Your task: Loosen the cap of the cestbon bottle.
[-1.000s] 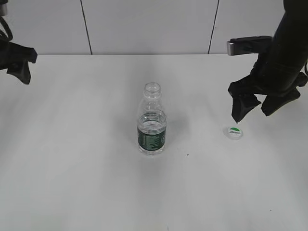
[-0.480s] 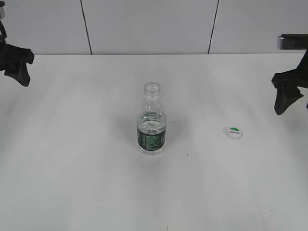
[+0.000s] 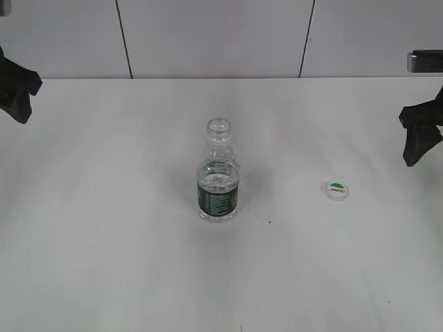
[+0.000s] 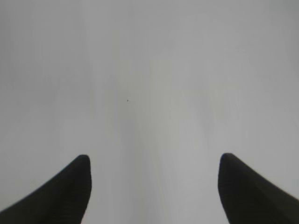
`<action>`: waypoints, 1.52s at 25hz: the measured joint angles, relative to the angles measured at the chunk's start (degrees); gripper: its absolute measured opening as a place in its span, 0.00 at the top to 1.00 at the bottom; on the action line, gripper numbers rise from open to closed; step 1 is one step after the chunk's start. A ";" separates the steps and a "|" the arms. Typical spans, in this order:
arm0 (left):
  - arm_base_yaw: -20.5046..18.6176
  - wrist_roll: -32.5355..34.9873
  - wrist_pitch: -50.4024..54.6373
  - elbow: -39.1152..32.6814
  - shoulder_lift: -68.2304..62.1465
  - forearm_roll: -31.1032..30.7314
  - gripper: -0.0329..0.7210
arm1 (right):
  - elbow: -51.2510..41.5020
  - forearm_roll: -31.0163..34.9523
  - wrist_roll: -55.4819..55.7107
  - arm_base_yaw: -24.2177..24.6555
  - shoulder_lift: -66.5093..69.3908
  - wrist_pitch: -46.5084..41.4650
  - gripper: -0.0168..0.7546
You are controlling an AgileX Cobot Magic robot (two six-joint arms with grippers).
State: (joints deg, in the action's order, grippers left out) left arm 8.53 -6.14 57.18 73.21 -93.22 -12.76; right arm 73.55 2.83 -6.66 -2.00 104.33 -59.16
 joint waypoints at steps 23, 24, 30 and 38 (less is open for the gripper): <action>0.89 -0.01 6.45 -18.30 47.67 -0.12 0.29 | 0.00 1.07 -0.63 0.00 -15.93 -2.02 0.22; 0.89 -0.01 5.91 -20.62 50.64 -0.12 0.29 | 0.00 0.94 -0.77 0.00 -16.92 -2.08 0.22; 0.89 -0.01 3.72 -34.76 71.50 1.81 0.29 | 0.00 0.61 -0.99 0.00 -21.35 -2.36 0.22; 1.00 4.68 4.28 -43.39 92.89 7.27 0.29 | -0.01 0.61 -1.04 -0.11 -23.11 -2.59 0.22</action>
State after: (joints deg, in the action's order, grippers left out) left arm 9.53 -1.46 61.46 29.82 -0.32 -5.50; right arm 73.53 3.43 -7.70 -2.11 81.21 -61.75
